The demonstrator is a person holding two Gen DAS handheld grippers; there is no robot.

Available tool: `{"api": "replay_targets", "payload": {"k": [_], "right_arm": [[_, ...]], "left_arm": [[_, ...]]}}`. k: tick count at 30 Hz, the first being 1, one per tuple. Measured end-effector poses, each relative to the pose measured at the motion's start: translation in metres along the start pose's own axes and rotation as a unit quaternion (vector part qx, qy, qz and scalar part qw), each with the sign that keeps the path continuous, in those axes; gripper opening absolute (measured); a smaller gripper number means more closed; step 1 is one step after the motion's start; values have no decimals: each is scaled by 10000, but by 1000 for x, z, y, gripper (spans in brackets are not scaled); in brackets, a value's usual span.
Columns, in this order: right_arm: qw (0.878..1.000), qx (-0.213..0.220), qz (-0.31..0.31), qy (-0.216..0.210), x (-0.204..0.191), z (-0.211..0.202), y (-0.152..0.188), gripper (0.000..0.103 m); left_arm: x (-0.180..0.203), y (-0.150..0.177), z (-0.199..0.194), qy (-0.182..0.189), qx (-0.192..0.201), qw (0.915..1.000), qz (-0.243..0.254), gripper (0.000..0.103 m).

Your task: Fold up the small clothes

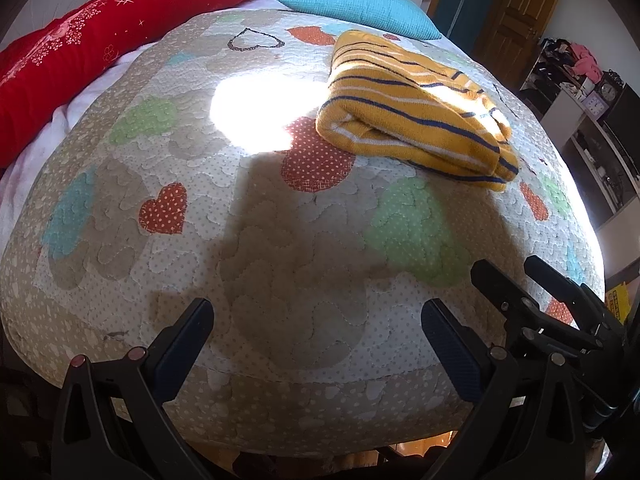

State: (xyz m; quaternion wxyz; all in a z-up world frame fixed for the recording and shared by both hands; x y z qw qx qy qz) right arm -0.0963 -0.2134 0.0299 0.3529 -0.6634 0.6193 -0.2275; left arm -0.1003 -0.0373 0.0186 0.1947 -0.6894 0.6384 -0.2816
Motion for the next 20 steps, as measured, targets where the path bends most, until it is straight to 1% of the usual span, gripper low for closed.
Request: {"api": "replay_targets", "payload": {"k": [5,10,13,17,20], "right_arm": [[9999,84,-70,48,-2,1,0,86],[9996,203,-178,78,-2,3,-8,86],[9993,257,-251,88,-1,5,-16,86],[9990,326,-245,177,5,8,-26,86],[9991,318,-224,185,10,11,-29,88]], "left_arm": [[-2,0,5,-25,-12,10000,-9,103],[-2,-9,9,-8,3,10000,56,103],[0,-18,12,24,82,9999,149,103],[2,-28,15,50,301,9993,214,103],[1,-33,22,48,279,9994,203,103]]}}
Point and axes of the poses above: each gripper's, at about its wrist camera, not at the fingertips, and z roughly the way its jaws point, x to its right, y to its underside, the point moved 2 cm from there along z, roughly the way its jaws point, and after that the axes turned 10 degrees about x, right-handed, at the moved point
